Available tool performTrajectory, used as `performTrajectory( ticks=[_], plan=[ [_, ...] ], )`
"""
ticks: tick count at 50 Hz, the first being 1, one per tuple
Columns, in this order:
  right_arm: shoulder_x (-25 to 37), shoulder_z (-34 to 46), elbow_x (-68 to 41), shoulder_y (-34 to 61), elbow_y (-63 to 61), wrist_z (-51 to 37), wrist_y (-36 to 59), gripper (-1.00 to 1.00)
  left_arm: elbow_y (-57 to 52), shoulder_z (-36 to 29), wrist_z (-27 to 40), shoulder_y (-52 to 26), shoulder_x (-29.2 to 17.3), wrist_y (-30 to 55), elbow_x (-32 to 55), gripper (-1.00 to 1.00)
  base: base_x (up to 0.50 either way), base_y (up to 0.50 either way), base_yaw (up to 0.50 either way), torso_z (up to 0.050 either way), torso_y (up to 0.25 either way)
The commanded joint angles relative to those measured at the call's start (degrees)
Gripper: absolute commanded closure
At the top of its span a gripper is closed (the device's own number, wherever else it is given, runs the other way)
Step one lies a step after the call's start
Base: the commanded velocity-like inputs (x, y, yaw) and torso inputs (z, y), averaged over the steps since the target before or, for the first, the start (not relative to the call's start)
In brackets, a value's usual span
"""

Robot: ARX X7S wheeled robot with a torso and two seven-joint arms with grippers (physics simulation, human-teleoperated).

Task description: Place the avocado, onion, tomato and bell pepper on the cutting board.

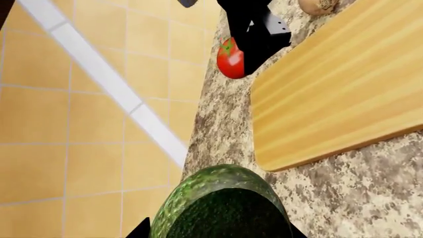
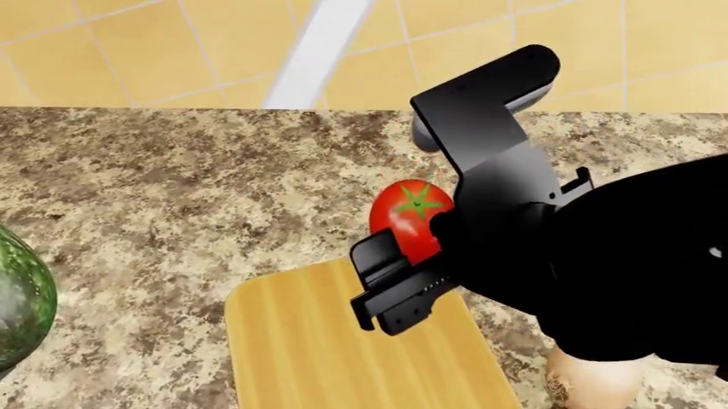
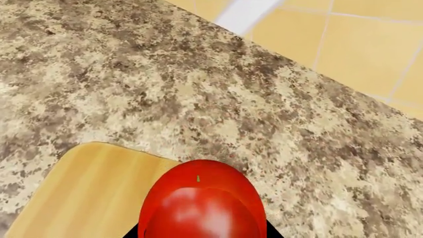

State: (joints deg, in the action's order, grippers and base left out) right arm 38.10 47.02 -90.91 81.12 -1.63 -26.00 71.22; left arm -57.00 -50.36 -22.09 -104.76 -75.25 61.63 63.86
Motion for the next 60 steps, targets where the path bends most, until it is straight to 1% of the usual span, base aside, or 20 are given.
performTrajectory(
  ticks=[1, 34, 35, 44, 51, 55, 56, 60],
  plan=[
    [-2.12, -0.22, 4.31, -1.66, 0.36, 3.81, -0.33, 1.00, 0.23, 1.82, -0.53, -0.57, 1.14, 0.00, -0.21, 1.00, 0.00, 0.00, 0.00, 0.000, 0.000],
    [-3.47, 2.46, 6.67, -3.44, 1.26, 6.66, -1.73, 1.00, 0.30, 1.48, -0.07, -0.21, 0.14, -0.71, -0.12, 1.00, 0.00, 0.00, 0.00, 0.000, 0.000],
    [-3.36, 2.54, 6.77, -3.29, 1.07, 6.76, -1.66, -1.00, 0.32, 1.47, -0.08, -0.20, 0.13, -0.73, -0.13, 1.00, 0.00, 0.00, 0.00, 0.000, 0.000],
    [-1.98, 2.28, 7.67, -0.15, -2.90, 4.38, -0.70, -1.00, 0.39, 1.32, -0.87, -0.24, -0.08, -0.98, -0.53, 1.00, 0.00, 0.00, 0.00, 0.000, 0.000],
    [-0.05, -2.35, -0.15, 3.54, -6.92, -1.35, 0.20, -1.00, 0.56, 0.41, -0.99, 0.80, 0.52, -1.53, -1.72, 1.00, 0.00, 0.00, 0.00, 0.000, 0.000],
    [1.48, -4.79, -4.82, 5.27, -9.38, -5.79, -0.13, -1.00, 1.09, -0.89, -1.97, 1.41, 2.32, -1.74, -4.59, 1.00, 0.00, 0.00, 0.00, 0.000, 0.000],
    [2.01, -5.25, -5.63, 5.61, -9.83, -6.79, -0.22, -1.00, 0.85, -2.37, -2.99, 1.63, 3.18, -1.35, -8.07, 1.00, 0.00, 0.00, 0.00, 0.000, 0.000],
    [3.49, -6.96, -8.34, 6.74, -10.20, -9.11, -1.02, -1.00, 1.93, -3.77, -3.64, 1.85, 6.44, -1.55, -10.44, 1.00, 0.00, 0.00, 0.00, 0.000, 0.000]
  ],
)
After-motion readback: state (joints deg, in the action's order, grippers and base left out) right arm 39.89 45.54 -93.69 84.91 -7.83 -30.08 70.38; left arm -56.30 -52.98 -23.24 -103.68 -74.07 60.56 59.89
